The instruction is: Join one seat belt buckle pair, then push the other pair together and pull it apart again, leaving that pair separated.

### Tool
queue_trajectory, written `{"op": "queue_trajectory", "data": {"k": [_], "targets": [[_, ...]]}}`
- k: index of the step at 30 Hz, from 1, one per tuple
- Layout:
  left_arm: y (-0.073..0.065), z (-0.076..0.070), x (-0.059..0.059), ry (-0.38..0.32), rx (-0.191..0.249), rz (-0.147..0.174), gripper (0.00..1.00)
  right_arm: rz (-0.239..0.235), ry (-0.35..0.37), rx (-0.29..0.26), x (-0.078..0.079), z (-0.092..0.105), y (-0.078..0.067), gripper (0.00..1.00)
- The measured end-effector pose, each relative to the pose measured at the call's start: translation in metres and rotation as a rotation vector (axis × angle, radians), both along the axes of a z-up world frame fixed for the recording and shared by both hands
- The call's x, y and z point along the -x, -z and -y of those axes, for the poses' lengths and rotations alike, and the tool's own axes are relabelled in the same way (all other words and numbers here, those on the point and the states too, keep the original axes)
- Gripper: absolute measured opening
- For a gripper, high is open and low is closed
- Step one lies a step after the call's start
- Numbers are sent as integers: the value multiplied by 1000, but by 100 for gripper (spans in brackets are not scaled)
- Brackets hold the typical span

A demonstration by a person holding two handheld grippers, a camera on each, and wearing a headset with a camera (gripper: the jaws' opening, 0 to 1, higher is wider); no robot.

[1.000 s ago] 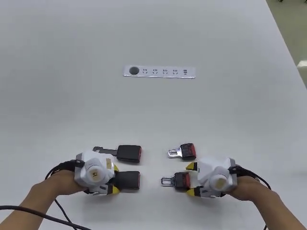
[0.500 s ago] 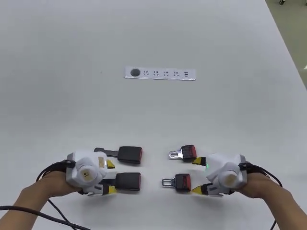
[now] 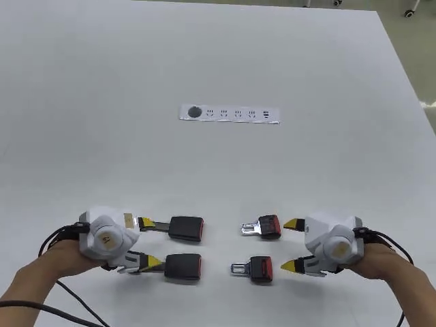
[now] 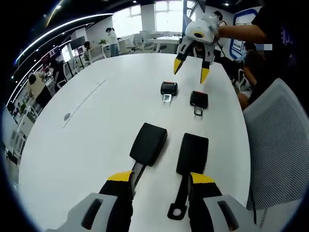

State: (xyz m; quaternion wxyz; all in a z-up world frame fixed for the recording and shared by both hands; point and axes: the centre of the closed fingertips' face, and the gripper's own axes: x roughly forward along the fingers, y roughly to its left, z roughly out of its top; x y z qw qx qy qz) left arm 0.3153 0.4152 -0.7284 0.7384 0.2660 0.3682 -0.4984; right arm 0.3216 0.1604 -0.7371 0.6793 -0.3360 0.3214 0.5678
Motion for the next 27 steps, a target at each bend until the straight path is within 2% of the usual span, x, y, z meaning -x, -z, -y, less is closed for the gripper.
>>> {"op": "queue_trajectory", "data": {"k": [6,12,27], "targets": [[-6,4,-14,-7,6,10,46,0,-2,-3,-10,-1,0,47],[-3,7,-25,-1,0,5,45,-1,-21,-7,-22,1,2,46],[20,21,-35,81,-56,-59,43,-27,-86,-3,-35,-7,12,42]]}}
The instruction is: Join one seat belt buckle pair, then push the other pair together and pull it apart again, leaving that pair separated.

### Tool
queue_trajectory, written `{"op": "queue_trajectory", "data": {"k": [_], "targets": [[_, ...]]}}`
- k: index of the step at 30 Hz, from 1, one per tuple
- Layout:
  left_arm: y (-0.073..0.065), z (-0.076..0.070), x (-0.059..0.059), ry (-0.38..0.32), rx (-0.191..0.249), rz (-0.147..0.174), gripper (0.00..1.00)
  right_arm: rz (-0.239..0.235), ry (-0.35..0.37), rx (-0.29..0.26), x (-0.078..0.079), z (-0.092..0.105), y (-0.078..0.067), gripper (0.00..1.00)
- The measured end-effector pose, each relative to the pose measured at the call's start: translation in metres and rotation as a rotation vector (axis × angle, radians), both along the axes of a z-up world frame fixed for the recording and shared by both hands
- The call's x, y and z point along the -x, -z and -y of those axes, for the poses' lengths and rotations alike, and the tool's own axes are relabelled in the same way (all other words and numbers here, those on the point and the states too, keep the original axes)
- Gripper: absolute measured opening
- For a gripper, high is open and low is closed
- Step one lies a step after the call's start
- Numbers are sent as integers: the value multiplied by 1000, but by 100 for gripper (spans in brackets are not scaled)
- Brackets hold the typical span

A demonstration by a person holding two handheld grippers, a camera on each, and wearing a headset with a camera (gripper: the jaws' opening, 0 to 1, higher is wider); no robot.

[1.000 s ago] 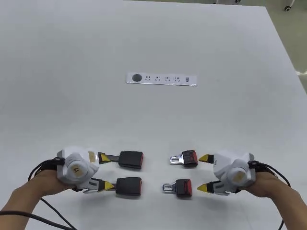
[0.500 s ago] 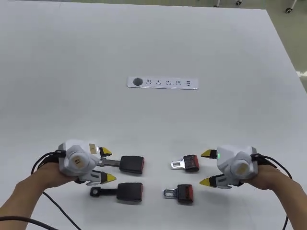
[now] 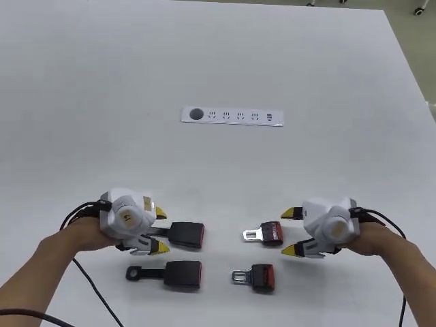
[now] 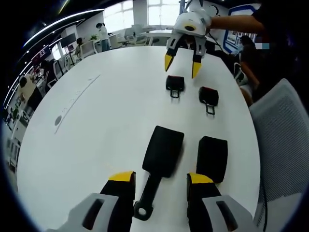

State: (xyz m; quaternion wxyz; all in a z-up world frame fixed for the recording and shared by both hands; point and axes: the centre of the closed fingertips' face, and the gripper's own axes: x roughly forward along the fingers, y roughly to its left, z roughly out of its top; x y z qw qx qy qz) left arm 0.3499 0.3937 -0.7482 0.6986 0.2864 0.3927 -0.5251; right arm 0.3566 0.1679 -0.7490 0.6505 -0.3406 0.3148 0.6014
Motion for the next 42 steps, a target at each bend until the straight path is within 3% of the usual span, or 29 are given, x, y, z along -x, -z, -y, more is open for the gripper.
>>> {"op": "queue_trajectory", "data": {"k": [12,22,28,30,42], "targets": [[11,11,-7,64,-33,-22,39,-32,-18,7,-10,-3,14,40],[17,19,-2,123,-74,-53,37,-60,-44,23,-11,-8,28,36],[18,19,-2,125,-80,-64,35,-50,-39,28,-12,-8,30,32],[22,16,-4,139,-96,-54,33,-52,-40,28,-11,-9,29,32],[26,15,-5,134,-89,-68,32,-47,-37,38,-9,-9,30,31]]}}
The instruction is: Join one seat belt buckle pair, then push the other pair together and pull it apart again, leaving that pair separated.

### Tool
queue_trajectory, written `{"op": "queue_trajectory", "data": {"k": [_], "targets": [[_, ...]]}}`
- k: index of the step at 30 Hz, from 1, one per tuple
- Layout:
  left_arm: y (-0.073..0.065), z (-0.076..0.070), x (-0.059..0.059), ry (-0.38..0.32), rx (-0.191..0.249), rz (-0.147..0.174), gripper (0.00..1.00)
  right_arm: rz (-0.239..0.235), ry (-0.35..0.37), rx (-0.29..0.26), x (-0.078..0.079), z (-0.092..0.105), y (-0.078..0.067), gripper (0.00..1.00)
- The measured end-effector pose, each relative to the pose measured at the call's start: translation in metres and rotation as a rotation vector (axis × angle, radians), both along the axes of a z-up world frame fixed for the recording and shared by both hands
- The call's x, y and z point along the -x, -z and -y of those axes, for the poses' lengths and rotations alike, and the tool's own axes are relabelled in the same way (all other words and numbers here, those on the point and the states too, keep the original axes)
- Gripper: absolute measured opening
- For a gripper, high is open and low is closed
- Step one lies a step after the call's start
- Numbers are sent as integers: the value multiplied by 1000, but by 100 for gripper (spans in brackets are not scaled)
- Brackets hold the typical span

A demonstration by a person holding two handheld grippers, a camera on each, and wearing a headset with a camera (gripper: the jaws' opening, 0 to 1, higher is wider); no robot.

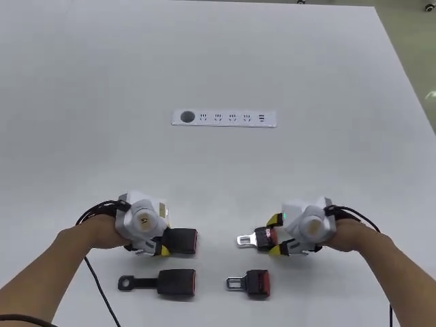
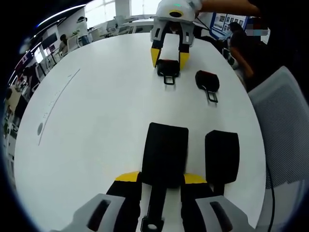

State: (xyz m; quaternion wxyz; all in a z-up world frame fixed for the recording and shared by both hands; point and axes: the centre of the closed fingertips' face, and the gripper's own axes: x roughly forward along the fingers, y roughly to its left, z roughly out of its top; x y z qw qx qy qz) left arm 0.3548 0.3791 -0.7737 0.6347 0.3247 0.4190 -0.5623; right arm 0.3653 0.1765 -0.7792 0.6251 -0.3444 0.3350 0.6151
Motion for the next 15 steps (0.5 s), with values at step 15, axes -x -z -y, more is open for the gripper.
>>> {"op": "queue_trajectory", "data": {"k": [15], "targets": [[3,-1,-1,19,-23,-2,31,7,12,-3,1,-1,-4,31]]}}
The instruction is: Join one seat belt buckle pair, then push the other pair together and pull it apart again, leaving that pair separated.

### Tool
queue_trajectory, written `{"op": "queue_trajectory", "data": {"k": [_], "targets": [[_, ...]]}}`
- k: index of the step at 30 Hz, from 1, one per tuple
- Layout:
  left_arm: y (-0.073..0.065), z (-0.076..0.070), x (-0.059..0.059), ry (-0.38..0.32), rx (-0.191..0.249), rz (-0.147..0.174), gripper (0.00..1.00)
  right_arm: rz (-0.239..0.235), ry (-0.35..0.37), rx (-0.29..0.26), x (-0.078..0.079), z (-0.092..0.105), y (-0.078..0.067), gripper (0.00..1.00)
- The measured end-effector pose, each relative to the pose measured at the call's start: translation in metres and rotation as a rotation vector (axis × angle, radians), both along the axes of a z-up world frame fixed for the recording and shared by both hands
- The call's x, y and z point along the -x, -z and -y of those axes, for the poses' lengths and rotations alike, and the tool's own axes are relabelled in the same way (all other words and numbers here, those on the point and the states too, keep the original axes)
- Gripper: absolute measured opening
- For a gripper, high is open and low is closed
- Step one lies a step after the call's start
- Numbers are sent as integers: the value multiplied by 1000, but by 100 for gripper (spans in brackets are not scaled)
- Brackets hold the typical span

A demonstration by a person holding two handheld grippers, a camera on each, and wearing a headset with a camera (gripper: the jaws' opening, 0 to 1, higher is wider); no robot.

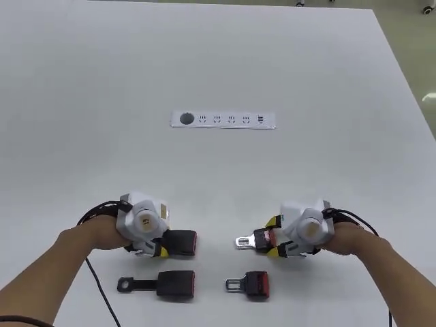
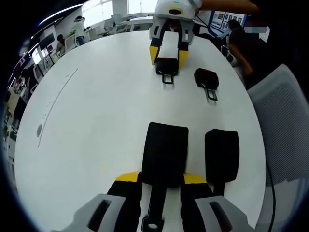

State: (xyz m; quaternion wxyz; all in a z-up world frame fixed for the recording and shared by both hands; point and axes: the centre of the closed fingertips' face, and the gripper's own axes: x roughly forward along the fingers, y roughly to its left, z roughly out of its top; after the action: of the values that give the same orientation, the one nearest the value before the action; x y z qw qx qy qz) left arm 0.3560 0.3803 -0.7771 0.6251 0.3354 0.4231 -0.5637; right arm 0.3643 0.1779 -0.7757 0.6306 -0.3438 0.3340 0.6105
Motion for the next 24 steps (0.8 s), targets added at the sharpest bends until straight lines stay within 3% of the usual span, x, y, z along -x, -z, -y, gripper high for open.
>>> {"op": "queue_trajectory", "data": {"k": [24], "targets": [[2,-1,-1,-28,-11,-4,31,9,19,-22,0,-19,2,30]]}}
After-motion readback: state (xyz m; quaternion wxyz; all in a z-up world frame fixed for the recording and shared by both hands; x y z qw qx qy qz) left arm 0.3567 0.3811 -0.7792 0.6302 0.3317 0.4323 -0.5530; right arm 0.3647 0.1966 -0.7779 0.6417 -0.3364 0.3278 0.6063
